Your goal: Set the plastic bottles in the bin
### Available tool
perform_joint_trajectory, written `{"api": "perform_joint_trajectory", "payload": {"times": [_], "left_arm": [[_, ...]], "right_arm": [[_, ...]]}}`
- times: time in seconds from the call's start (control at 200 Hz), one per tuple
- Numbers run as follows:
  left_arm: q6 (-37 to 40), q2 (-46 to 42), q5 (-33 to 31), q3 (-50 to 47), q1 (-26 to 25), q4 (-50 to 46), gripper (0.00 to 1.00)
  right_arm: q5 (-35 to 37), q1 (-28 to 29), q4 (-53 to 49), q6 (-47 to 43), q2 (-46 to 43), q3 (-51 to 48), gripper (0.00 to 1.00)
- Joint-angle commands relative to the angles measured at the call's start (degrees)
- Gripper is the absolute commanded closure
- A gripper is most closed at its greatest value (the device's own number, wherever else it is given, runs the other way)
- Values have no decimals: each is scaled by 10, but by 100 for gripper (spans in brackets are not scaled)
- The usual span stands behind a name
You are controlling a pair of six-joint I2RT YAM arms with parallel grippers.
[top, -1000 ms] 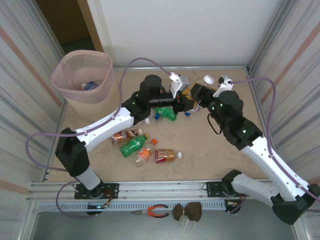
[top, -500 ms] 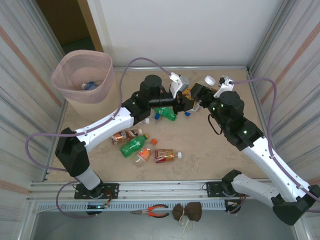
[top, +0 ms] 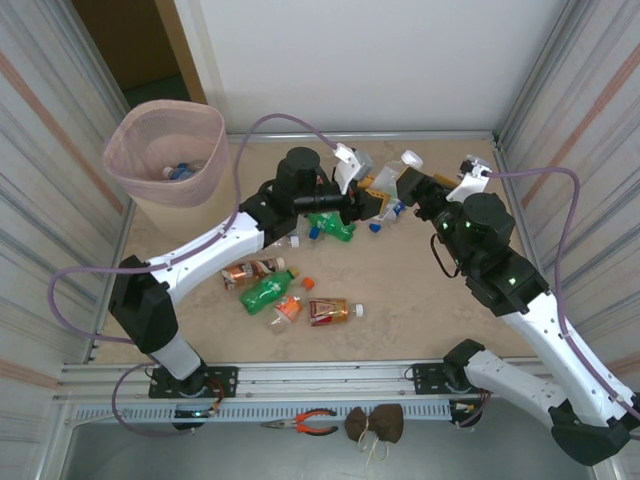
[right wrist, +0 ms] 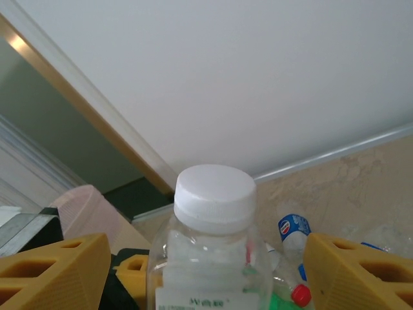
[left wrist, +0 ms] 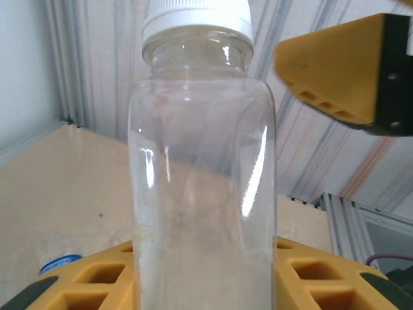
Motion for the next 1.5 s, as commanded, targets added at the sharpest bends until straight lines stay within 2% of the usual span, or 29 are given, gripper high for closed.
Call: {"api": "perform_joint_trajectory", "payload": {"times": [0.0, 0.19, 0.336, 0.641, 0.907, 1.052, 1.232, 1.493], "left_arm": [[16, -44, -13, 5, 18, -12, 60], [25, -89, -27, -6, 61, -56, 59], [39, -130, -34, 1, 113, -120, 59], [60, -179, -14, 70, 277, -297, 59], [59, -168, 42, 154, 434, -416, 58], [49, -153, 65, 184, 512, -446, 58], [58, -133, 58, 200, 557, -464, 58], [103, -65, 35, 246, 562, -516, 58]], "right_arm": [[27, 1, -11, -23, -11, 18, 23], [30, -4, -14, -25, -13, 15, 23], [28, -6, -14, -26, -10, 14, 23], [20, -9, -14, -25, 0, 14, 23], [14, -11, -13, -21, 8, 14, 23], [11, -10, -13, -20, 12, 14, 23], [8, -11, -16, -21, 14, 13, 23], [3, -16, -19, -24, 18, 14, 23]]}}
